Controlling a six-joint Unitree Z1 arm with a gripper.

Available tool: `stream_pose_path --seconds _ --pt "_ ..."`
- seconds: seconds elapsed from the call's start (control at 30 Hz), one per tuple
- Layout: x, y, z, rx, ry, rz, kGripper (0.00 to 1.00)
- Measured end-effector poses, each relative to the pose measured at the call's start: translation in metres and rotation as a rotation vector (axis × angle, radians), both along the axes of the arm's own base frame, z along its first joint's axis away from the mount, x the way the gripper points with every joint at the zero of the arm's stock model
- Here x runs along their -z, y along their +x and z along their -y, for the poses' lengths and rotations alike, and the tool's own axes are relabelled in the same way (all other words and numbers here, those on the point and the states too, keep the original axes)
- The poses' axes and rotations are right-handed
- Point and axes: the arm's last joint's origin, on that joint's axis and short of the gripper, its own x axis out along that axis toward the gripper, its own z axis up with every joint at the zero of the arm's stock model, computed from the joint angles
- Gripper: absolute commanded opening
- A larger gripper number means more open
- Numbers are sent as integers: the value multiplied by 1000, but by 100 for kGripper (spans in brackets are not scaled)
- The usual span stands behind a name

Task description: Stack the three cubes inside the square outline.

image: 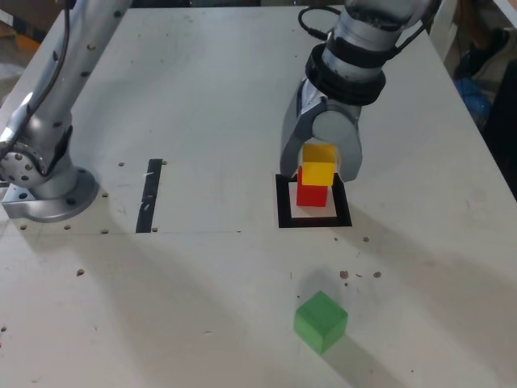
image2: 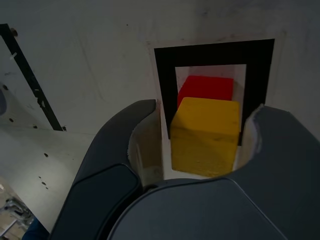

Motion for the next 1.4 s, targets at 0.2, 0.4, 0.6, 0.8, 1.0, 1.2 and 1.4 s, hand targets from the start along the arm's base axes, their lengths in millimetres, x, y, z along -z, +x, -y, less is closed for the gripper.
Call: stream_pose_path --seconds 0.2,0.4,0.6,0.8,1.0,1.2,1.4 --pt "3 -3 -4 -6 3 -22 88" --pt "5 -8 -5 0 18 -59 90" --pt "-3 -10 3 47 34 -34 96" --pt "-17 -6 15 93 39 29 99" --pt "-54 -17 51 204 53 145 99" --pt "-65 -41 102 364 41 134 99" --pt "-72 -64 168 546 0 170 99"
